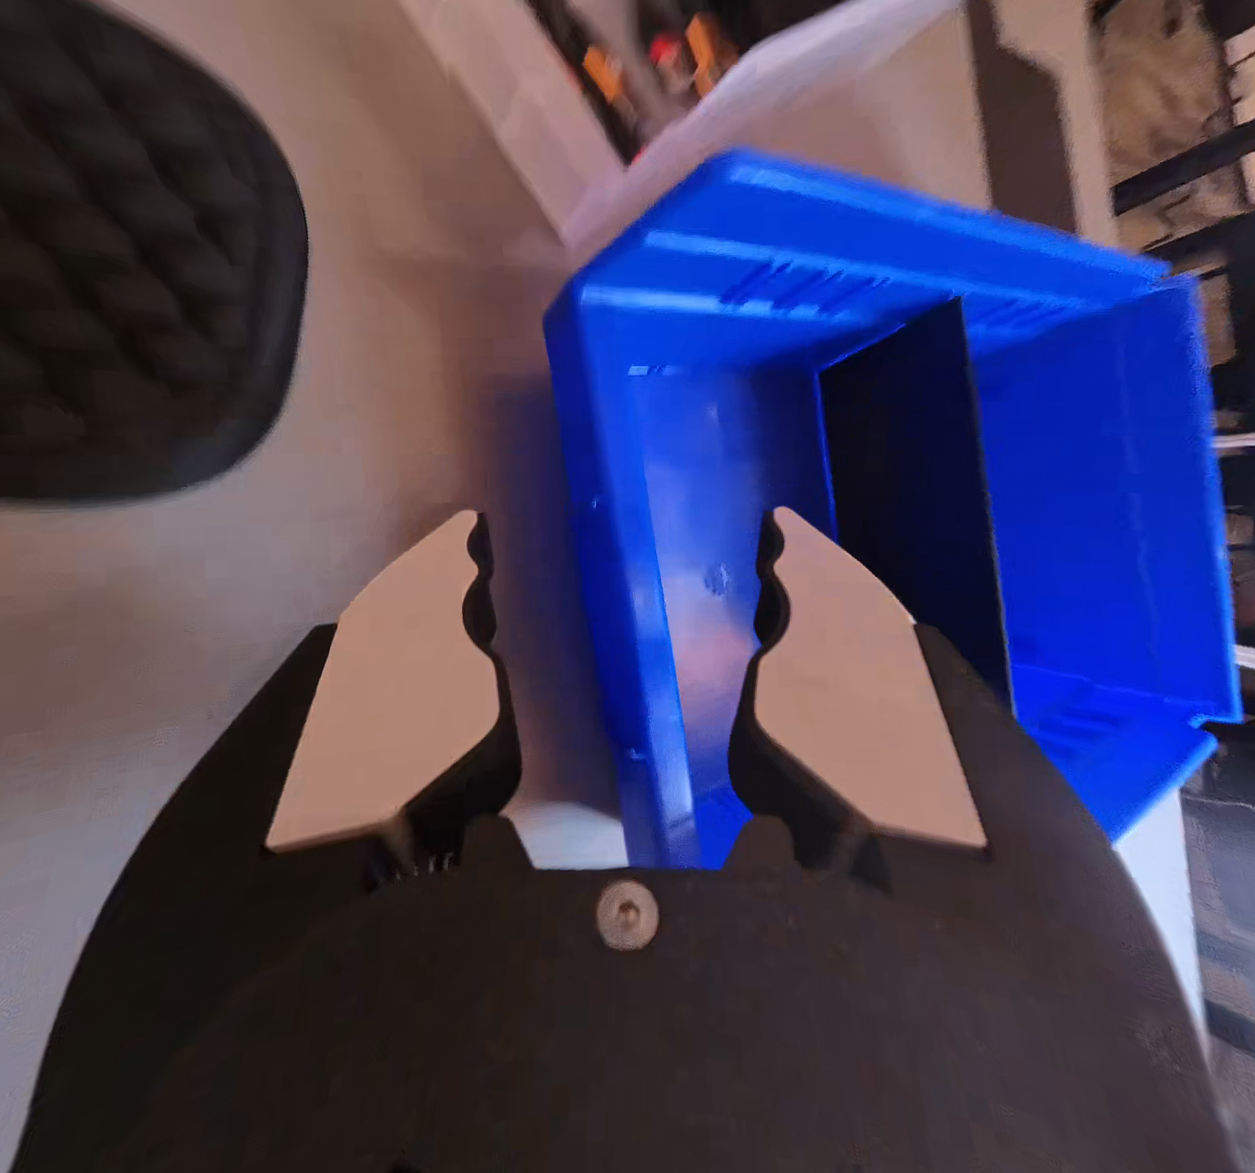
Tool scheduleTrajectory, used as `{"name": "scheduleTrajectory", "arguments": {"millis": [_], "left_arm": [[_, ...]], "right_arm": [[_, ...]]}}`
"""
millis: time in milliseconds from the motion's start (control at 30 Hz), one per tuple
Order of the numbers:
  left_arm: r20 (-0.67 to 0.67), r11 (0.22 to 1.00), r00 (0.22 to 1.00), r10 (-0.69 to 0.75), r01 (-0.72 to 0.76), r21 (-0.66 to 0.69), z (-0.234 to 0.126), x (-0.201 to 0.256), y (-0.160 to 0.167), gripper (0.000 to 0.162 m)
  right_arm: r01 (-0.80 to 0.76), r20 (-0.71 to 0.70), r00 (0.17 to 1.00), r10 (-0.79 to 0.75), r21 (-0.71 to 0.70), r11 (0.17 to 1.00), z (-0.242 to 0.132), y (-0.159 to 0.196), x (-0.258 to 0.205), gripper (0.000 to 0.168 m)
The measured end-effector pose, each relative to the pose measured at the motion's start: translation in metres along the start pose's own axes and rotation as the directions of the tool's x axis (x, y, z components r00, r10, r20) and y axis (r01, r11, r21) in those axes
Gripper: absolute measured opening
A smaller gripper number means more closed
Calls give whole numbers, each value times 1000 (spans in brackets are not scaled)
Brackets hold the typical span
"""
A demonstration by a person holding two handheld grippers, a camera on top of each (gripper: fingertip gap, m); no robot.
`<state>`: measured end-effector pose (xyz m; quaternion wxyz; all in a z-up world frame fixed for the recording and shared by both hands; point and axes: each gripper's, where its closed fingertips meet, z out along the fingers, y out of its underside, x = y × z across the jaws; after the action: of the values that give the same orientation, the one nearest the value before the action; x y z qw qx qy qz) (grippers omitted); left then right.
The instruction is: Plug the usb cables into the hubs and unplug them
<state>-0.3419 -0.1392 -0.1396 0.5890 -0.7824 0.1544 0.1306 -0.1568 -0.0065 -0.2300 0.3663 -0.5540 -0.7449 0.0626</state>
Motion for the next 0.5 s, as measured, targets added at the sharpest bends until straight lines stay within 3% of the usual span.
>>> {"name": "scheduleTrajectory", "arguments": {"millis": [100,167,267,333,400,500], "left_arm": [[-200,958,974,108,-156,-240,53,43,12,35],[-272,875,941,200,-296,-383,82,57,34,38],[-379,723,896,232,-419,-549,103,63,76,45],[-437,725,873,215,-442,-527,115,76,89,32],[-406,774,864,299,-468,-426,129,81,80,32],[-382,766,858,344,-491,-414,129,85,78,32]], "right_arm": [[123,40,992,-119,-122,985,19,21,-4,73],[187,4,982,-189,-166,968,25,32,0,34],[178,28,984,-176,-163,970,13,53,0,31],[174,48,985,-168,-161,972,-4,77,-2,31],[153,46,988,-147,-159,975,-25,105,-3,33],[118,3,993,-119,-173,978,-55,147,-3,33]]}}
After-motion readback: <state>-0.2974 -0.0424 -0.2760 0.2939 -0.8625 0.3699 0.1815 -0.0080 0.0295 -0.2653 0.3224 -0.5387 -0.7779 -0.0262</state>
